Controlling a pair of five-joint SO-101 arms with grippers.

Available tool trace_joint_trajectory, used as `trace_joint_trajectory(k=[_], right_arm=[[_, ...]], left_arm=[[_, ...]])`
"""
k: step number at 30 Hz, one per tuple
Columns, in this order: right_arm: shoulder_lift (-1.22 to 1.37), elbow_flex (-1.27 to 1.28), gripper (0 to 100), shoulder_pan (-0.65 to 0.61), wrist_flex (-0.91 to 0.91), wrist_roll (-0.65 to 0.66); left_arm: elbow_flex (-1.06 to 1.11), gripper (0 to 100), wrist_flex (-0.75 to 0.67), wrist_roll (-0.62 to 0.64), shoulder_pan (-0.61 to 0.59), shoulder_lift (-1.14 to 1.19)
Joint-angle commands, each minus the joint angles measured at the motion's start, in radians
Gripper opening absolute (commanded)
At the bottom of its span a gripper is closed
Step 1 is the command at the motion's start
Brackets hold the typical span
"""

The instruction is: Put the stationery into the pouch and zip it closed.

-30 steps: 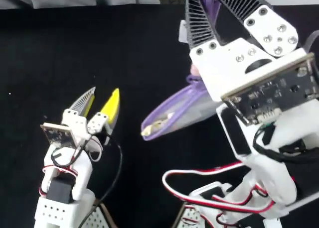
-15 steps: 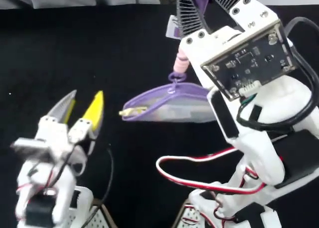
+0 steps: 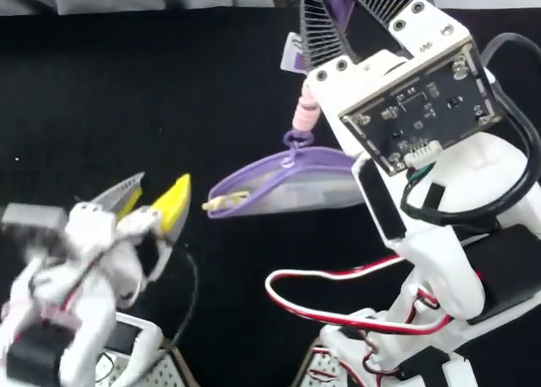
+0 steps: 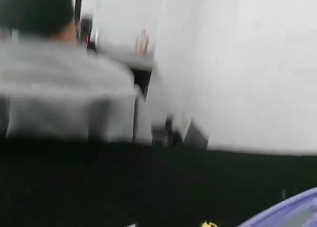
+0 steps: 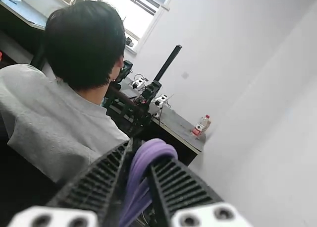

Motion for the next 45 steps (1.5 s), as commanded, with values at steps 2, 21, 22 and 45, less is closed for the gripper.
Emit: trace_joint_trajectory(k=[2,21,22,45], right_arm=[[-0.033,-0.031,1.1,0.014,0.002,-0.008],[-0.036,0.025,1.1,0.014,0.008,-0.008],[-0.033,0.025,1.1,0.014,0.008,-0.008],[-0.036,0.018,1.1,0.014,0.014,-0.008]], left_arm=[[-0.351,21,0.245,0.052,0.019,0.361],[-0.516,20,0.457,0.037,0.143,0.559],[-0.516,20,0.457,0.055,0.17,0.543],[-0.148,20,0.175,0.066,0.219,0.442]])
